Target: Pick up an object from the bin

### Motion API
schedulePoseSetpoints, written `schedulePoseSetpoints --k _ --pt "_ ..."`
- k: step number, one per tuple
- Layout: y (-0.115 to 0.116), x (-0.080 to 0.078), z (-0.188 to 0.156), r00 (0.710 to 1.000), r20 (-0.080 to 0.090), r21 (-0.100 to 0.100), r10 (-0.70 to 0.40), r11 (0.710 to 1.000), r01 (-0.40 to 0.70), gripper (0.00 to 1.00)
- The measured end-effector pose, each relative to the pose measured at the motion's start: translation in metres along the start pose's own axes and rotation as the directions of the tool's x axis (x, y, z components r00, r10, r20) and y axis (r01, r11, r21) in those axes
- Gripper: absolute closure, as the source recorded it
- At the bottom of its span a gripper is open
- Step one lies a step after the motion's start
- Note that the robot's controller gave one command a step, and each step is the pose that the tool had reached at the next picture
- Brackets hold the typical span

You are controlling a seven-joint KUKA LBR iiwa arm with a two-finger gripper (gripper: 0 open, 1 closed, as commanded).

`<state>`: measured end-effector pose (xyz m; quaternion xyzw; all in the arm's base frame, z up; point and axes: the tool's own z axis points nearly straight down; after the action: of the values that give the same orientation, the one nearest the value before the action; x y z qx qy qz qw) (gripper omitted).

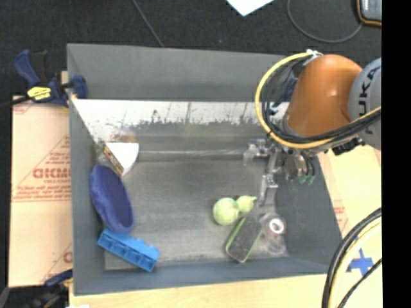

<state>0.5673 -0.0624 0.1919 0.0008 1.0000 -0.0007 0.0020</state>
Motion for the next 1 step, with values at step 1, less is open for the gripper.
schedulePoseSetpoints --k 1 --pt "0.0192 -0.0032 0.1236 0.992 -0.002 -0.001 -0.125 0.992 0.125 0.00"
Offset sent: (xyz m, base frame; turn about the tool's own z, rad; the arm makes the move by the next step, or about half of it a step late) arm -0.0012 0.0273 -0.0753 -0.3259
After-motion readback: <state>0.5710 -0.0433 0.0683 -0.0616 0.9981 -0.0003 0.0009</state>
